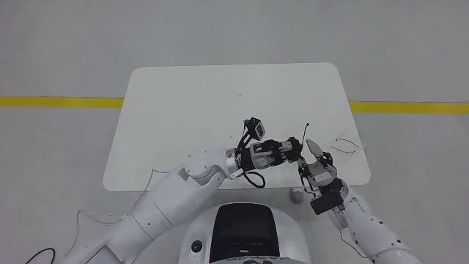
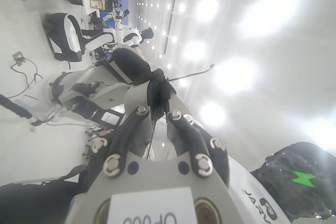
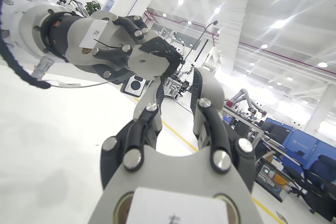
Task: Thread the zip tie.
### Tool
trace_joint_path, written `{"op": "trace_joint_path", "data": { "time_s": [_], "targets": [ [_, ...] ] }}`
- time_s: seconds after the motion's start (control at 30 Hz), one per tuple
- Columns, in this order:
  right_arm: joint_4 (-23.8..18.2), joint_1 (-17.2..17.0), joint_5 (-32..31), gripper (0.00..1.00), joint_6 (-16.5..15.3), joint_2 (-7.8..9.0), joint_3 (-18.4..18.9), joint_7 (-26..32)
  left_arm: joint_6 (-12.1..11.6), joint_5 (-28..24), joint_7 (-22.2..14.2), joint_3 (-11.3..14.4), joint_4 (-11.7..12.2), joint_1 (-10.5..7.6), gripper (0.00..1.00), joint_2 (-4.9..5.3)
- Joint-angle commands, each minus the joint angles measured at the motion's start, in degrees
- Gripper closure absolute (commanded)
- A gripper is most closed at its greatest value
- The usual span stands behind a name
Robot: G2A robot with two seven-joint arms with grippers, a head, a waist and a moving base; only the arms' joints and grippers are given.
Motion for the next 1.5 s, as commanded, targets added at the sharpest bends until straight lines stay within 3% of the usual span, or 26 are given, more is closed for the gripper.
{"op": "trace_joint_path", "data": {
  "time_s": [0.0,0.57,0.63,1.47],
  "targets": [
    [0.03,-0.01,-0.05,0.80,-0.09,-0.18,0.06,-0.12,0.00,0.00,0.00,0.00,0.00,0.00,1.00,0.00],
    [0.11,-0.21,-0.06,0.91,0.38,-0.78,0.42,-1.30,0.00,0.00,0.00,0.00,0.00,0.00,1.00,0.00],
    [0.15,-0.31,-0.06,1.00,0.75,-0.76,0.63,-1.22,0.00,0.00,0.00,0.00,0.00,0.00,1.00,0.00],
    [0.28,-2.54,-0.06,1.00,1.10,-0.76,3.28,-1.57,0.00,0.00,0.00,0.00,0.00,0.00,1.00,0.00]
  ]
}}
